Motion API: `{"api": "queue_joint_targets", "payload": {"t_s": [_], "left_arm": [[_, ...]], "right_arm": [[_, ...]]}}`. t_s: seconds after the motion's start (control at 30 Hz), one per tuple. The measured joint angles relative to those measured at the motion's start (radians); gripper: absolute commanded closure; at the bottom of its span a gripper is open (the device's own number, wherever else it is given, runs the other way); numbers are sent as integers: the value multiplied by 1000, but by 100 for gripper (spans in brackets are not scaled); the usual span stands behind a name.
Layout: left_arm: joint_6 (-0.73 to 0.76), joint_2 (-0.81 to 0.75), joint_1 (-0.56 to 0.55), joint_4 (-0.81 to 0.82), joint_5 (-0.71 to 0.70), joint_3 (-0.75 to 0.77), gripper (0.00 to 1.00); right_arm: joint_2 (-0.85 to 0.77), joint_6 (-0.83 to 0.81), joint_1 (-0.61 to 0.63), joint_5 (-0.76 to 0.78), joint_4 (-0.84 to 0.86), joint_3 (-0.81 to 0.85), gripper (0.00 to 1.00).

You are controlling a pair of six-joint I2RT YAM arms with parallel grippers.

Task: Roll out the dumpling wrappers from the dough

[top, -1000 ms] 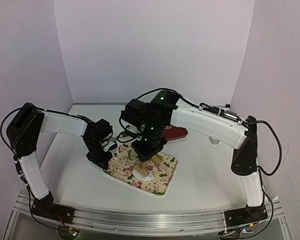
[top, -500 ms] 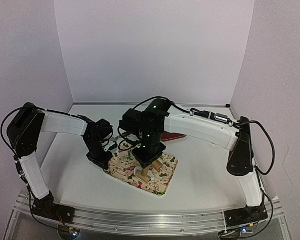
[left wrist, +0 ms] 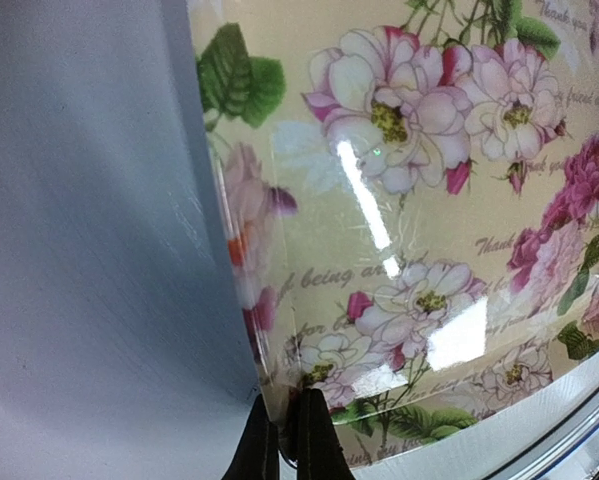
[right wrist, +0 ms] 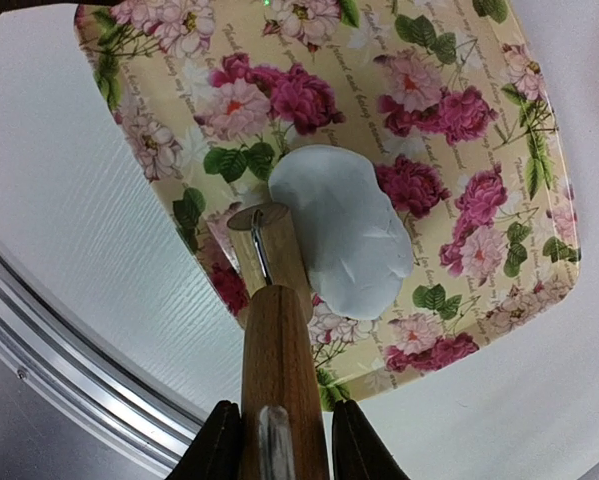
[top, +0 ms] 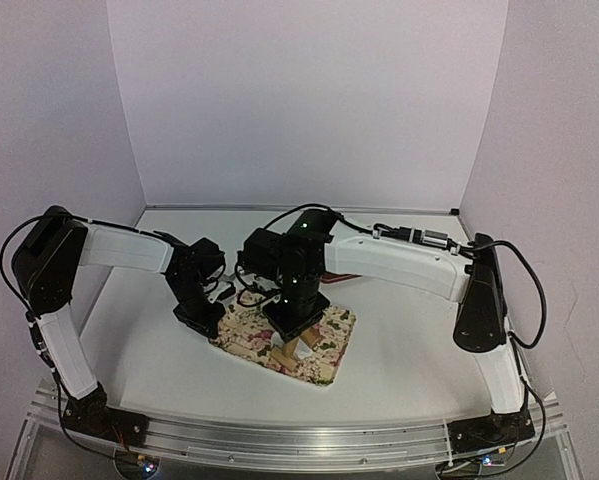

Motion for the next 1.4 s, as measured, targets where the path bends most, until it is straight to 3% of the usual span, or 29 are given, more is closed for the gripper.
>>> {"api": "queue_joint_targets", "payload": {"t_s": [0.3, 0.67, 1.03, 1.4], "left_arm": [[2, -12, 0, 24, 6, -17, 100], [137, 4, 0, 6, -40, 56, 100], [292, 136, 0, 4, -102, 198, 100], [360, 145, 0, 18, -117, 210, 100]], "right_arm": [[-27, 18, -45, -34, 9, -46, 100], [-69, 14, -37, -59, -54, 103, 100], [-127, 3, -25, -15, -65, -6, 100], [-127, -21, -25, 39, -67, -50, 100]]}}
